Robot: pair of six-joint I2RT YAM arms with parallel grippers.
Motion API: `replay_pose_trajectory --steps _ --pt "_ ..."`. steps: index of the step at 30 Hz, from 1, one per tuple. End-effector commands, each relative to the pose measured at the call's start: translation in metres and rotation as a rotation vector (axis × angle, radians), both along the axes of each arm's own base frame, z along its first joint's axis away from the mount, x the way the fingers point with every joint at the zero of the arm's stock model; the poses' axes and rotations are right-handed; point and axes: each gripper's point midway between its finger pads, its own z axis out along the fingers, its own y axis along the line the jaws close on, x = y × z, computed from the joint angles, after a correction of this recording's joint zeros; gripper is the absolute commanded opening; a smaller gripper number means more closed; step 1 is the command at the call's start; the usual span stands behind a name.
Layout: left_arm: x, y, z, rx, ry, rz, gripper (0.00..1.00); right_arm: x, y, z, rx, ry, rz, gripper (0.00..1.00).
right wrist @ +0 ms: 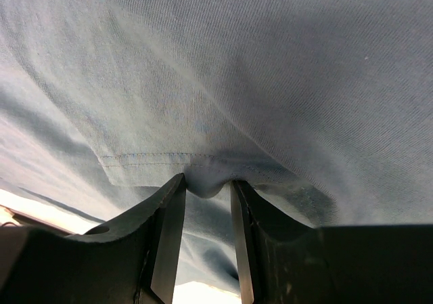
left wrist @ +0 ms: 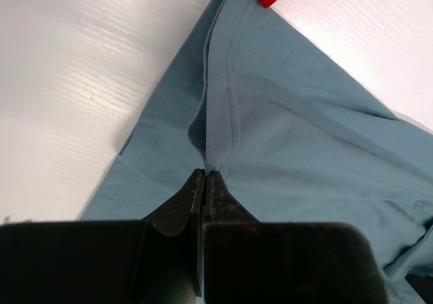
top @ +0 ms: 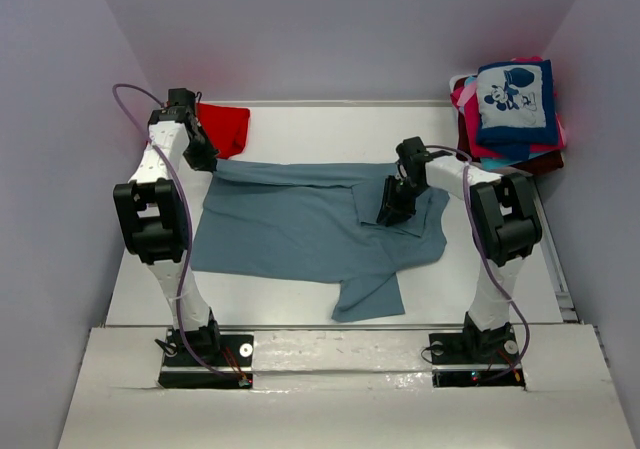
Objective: Fold and stack the t-shirts
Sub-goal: Fold the flattened tshirt in 1/3 of the way
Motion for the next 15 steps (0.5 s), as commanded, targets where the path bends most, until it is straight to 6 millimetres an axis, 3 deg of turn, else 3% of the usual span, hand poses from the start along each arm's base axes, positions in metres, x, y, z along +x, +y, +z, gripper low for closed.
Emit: replay_pose_trajectory --steps 1,15 --pt "0.0019 0.0045 0.0388 0.01 -0.083 -0.001 0.06 -0.0401 -0.0411 -0.0542 -0.199 0.159 -0.004 0.4" --pt "-0.0017 0.0087 0.0358 0.011 -0.068 0.009 0.06 -0.0431 -0.0486 -0.0571 -0.204 0.175 -0.023 0.4"
